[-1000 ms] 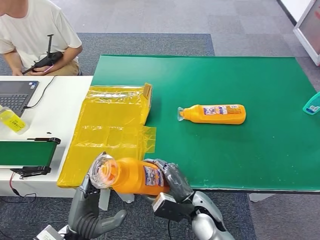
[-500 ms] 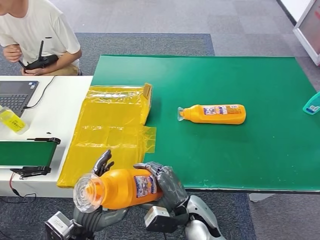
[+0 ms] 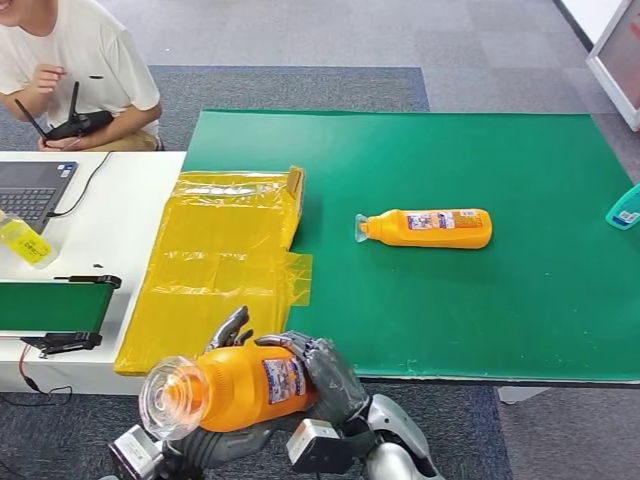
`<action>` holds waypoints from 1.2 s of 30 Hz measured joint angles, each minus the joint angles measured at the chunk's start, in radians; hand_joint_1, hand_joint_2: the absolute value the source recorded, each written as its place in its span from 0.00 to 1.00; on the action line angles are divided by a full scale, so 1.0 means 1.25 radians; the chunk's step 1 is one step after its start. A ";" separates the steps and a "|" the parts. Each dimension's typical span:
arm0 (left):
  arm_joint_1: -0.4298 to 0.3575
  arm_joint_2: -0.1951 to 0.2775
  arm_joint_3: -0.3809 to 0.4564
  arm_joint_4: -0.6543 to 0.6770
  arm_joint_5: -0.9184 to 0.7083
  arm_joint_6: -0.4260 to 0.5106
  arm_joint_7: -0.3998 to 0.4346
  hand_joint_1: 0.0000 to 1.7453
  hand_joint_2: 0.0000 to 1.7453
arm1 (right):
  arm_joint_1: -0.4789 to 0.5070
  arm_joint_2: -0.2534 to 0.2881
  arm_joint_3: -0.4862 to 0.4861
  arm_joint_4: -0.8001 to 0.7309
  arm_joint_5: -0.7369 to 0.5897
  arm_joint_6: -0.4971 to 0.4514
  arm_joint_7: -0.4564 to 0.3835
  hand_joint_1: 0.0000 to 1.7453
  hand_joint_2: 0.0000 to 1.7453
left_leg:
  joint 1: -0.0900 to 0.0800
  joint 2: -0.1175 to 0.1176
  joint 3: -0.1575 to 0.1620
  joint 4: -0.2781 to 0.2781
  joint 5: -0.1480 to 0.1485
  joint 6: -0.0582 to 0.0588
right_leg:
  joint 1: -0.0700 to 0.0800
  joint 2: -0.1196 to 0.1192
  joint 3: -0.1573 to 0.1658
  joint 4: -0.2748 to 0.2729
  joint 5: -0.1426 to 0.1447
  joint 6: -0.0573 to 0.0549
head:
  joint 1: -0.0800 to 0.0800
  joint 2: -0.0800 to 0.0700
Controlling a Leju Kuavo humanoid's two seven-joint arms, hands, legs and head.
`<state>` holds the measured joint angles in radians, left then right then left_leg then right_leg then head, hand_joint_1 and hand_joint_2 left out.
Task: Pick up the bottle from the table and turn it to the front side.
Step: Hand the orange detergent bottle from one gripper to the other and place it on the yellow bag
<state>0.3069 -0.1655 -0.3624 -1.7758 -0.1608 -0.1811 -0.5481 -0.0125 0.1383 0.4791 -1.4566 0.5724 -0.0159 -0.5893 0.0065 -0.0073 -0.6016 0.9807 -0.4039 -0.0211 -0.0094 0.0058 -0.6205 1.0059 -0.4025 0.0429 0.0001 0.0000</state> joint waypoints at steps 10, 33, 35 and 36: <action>-0.036 0.053 -0.103 -0.018 -0.067 0.075 0.004 0.00 1.00 | 0.001 0.006 -0.003 0.048 -0.016 0.002 -0.008 1.00 1.00 | 0.000 0.000 0.000 0.000 0.000 0.000 | 0.000 0.000 0.000 0.000 0.000 0.000 | 0.000 0.000; -0.070 0.075 -0.123 -0.016 -0.060 0.129 0.087 1.00 1.00 | -0.002 0.040 -0.023 0.144 -0.031 0.002 -0.009 1.00 1.00 | 0.000 0.000 0.000 0.000 0.000 -0.001 | 0.000 0.000 0.000 0.000 0.000 0.000 | 0.000 0.000; -0.069 0.071 -0.120 -0.012 -0.054 0.130 0.091 1.00 1.00 | -0.002 0.041 -0.024 0.148 -0.033 0.003 -0.009 1.00 1.00 | 0.000 0.000 0.000 0.000 0.000 -0.001 | 0.000 0.000 0.000 0.000 0.000 0.000 | 0.000 0.000; -0.069 0.068 -0.118 -0.010 -0.052 0.131 0.092 1.00 1.00 | -0.002 0.041 -0.025 0.149 -0.033 0.003 -0.009 1.00 1.00 | 0.000 0.000 0.000 0.000 0.000 -0.001 | 0.000 0.000 0.000 0.000 0.000 0.000 | 0.000 0.000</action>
<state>0.2210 -0.0800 -0.5100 -1.7881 -0.2256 -0.0179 -0.4335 -0.0153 0.1894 0.4477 -1.2703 0.5312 -0.0119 -0.6003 0.0065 -0.0071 -0.6013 0.9807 -0.4035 -0.0217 -0.0093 0.0061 -0.6207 1.0060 -0.4022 0.0425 0.0001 0.0000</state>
